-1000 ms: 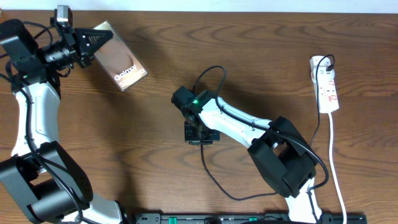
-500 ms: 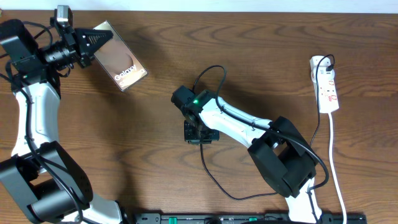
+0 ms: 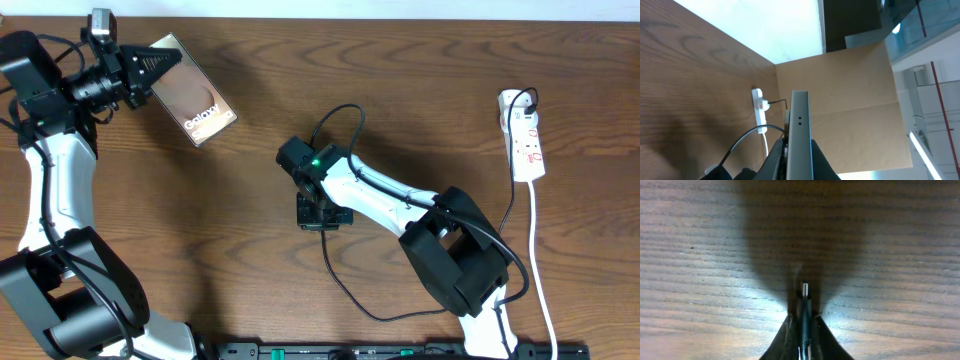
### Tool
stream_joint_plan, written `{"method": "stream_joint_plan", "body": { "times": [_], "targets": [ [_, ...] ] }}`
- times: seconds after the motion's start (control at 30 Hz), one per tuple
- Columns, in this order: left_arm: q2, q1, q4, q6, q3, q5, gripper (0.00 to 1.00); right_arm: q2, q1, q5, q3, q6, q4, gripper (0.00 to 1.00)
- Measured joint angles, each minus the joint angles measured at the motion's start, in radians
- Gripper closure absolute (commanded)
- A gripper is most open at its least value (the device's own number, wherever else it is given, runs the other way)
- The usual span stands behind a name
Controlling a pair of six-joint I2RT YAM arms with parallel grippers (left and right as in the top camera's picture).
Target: Plug charger to phone and switch on socket
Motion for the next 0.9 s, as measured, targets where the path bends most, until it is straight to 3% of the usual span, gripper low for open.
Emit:
{"method": "stream_joint_plan", "body": {
  "times": [0.57, 0.73, 0.9],
  "targets": [
    [0.000, 0.000, 0.000, 0.000, 0.000, 0.000, 0.92, 0.002, -0.001, -0.074, 0.000, -0.021, 0.009, 0.99],
    [0.000, 0.000, 0.000, 0.000, 0.000, 0.000, 0.92, 0.002, -0.023, -0.119, 0.001, -0.101, 0.016, 0.99],
    [0.000, 0.000, 0.000, 0.000, 0.000, 0.000, 0.93, 0.003, -0.073, -0.221, 0.029, -0.270, 0.016, 0.99]
  ]
}}
